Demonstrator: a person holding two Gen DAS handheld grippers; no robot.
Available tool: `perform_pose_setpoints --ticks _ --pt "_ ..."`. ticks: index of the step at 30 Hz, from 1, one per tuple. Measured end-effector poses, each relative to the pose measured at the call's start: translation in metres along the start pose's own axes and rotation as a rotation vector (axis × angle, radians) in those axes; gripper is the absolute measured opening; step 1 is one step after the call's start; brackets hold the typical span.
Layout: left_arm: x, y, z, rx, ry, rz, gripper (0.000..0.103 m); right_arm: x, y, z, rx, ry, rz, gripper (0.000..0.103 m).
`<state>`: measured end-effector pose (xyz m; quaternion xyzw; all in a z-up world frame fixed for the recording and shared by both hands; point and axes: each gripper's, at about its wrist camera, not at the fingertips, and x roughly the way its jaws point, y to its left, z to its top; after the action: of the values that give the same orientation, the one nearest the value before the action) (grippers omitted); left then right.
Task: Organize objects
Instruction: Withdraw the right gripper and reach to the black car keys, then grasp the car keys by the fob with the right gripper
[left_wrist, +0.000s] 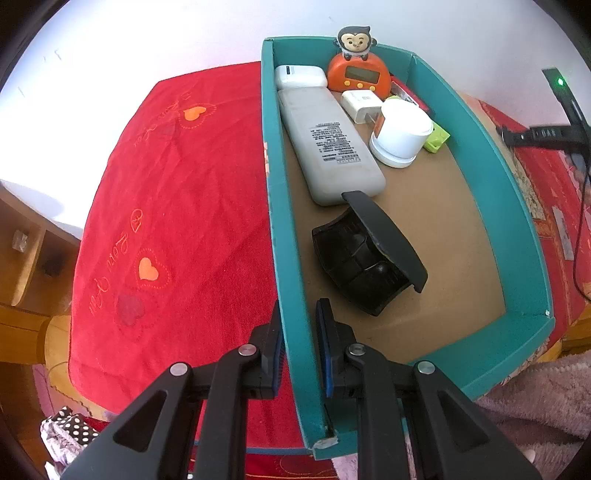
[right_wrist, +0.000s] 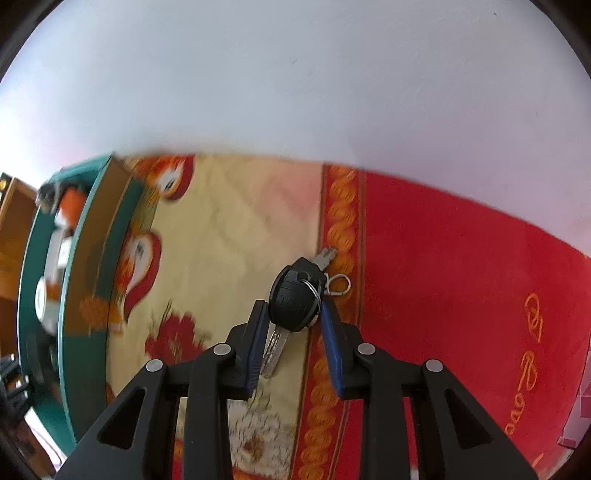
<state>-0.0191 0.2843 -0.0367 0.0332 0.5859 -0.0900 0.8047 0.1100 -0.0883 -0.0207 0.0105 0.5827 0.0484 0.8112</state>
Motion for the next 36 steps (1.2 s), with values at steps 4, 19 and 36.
perform_pose_setpoints --ticks 4,19,36 --pt "-0.001 0.0 -0.002 0.002 -0.007 0.008 0.014 -0.005 0.006 -0.02 -0.013 0.019 0.028 0.029" --pt "-0.005 0.0 -0.007 0.019 -0.015 -0.004 0.014 -0.013 0.038 -0.069 0.103 0.08 0.098 0.043" --pt "-0.007 0.002 -0.01 0.024 -0.028 -0.017 0.015 0.005 0.084 -0.033 0.036 0.027 -0.07 0.031"
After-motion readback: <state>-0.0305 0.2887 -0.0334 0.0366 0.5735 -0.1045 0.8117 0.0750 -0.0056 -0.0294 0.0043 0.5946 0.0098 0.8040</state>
